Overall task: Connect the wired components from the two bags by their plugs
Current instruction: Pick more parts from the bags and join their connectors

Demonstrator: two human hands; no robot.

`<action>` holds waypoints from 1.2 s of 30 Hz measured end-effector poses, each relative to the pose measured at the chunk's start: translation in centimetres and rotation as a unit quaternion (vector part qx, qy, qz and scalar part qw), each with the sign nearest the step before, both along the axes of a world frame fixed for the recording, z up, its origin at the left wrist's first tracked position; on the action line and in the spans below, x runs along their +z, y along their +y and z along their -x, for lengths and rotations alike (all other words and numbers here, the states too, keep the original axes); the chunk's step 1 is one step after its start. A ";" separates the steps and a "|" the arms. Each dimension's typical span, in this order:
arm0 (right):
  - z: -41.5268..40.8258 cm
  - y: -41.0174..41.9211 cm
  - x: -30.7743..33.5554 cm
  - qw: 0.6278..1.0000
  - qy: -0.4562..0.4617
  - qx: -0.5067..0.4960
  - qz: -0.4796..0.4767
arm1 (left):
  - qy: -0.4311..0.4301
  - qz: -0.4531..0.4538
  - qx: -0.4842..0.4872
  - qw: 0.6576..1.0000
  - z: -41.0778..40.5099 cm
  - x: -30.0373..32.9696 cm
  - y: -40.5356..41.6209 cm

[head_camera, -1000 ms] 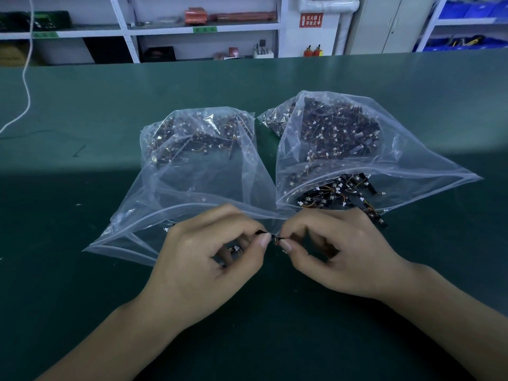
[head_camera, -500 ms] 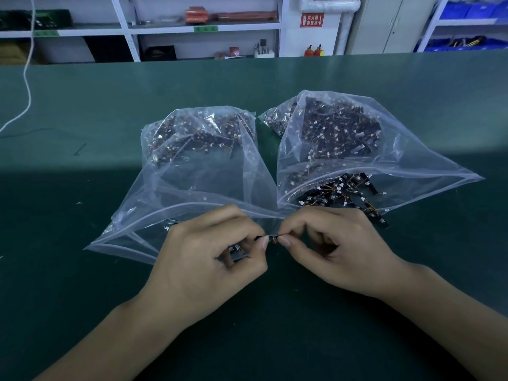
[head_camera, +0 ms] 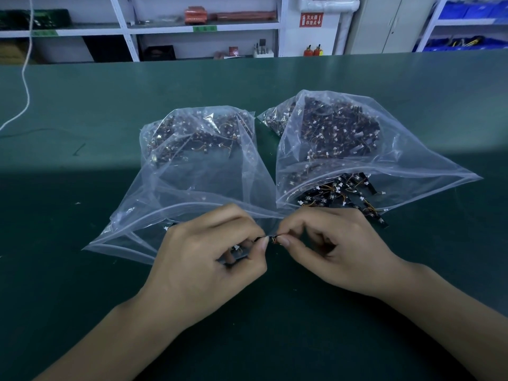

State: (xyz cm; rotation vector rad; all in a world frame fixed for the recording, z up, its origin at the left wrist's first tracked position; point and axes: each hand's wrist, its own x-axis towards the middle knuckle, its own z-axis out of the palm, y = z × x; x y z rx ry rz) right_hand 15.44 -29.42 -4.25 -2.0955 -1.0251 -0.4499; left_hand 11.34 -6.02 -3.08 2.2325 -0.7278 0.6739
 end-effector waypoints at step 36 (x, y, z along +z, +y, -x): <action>-2.4 -2.5 -0.2 0.964 0.007 -0.266 -0.004 | 0.097 -0.193 0.122 0.969 -1.2 0.1 2.6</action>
